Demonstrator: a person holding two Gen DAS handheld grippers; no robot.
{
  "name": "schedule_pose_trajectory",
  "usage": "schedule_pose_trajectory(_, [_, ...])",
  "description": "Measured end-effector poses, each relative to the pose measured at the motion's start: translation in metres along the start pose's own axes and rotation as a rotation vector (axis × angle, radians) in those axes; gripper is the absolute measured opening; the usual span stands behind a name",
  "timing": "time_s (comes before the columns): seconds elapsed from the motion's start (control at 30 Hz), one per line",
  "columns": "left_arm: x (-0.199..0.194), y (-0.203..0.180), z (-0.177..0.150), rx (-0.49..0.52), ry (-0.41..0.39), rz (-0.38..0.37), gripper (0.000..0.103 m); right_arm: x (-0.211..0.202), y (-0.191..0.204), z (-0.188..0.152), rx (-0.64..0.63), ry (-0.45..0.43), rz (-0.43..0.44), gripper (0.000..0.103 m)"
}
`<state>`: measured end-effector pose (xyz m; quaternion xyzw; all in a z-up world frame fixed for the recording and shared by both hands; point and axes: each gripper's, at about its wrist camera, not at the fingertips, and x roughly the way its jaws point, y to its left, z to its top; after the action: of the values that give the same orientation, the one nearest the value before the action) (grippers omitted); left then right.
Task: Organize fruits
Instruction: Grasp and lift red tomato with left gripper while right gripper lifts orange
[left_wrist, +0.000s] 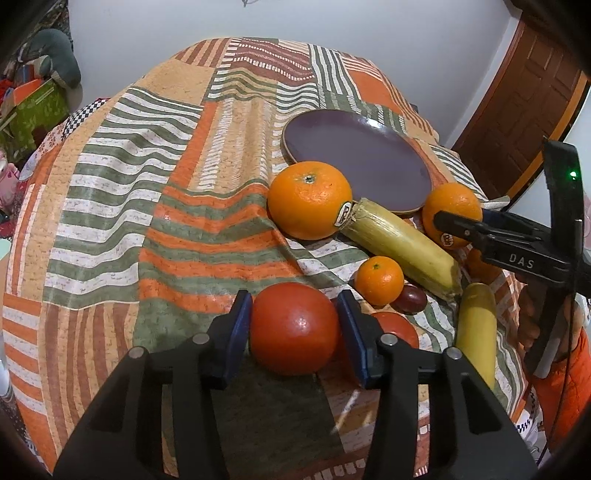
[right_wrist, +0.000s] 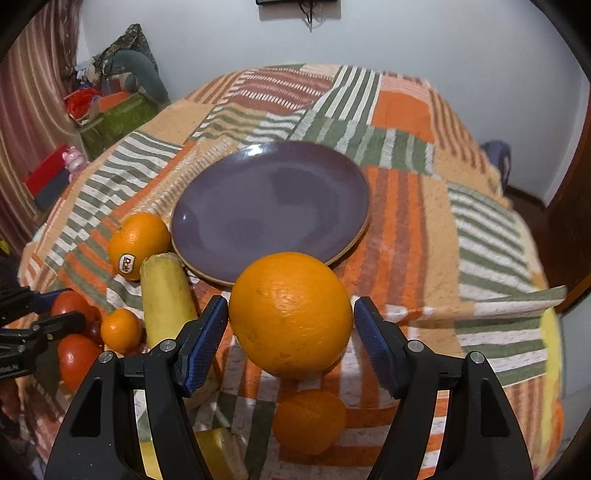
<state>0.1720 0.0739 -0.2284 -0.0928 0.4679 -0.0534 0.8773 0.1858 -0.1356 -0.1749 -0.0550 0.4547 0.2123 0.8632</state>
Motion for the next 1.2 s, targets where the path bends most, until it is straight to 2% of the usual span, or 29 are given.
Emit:
schedule_pose_trajectory(0.2, [-0.004,0.001,0.000,-0.004,0.002,0.008,0.047,-0.004,0.002,-0.002,0.004,-0.004,0.009,0.063])
schedule_pose_trajectory(0.33, [-0.011,0.003,0.003,-0.008,-0.015,0.020,0.046,-0.010,-0.002,-0.002,0.040,-0.015,0.050,0.063])
schedule_pose_trajectory(0.5, [-0.027,-0.001,0.013,0.015,-0.058,0.031,0.046,-0.025,-0.002,0.004,0.043,-0.055,0.048,0.063])
schedule_pose_trajectory(0.87, [-0.062,-0.026,0.061,0.087,-0.199,0.023,0.046,-0.063,-0.006,0.031,0.033,-0.182,0.026,0.063])
schedule_pose_trajectory(1.2, [-0.062,-0.055,0.111,0.150,-0.274,0.008,0.046,-0.081,-0.015,0.064,0.010,-0.288,-0.008,0.063])
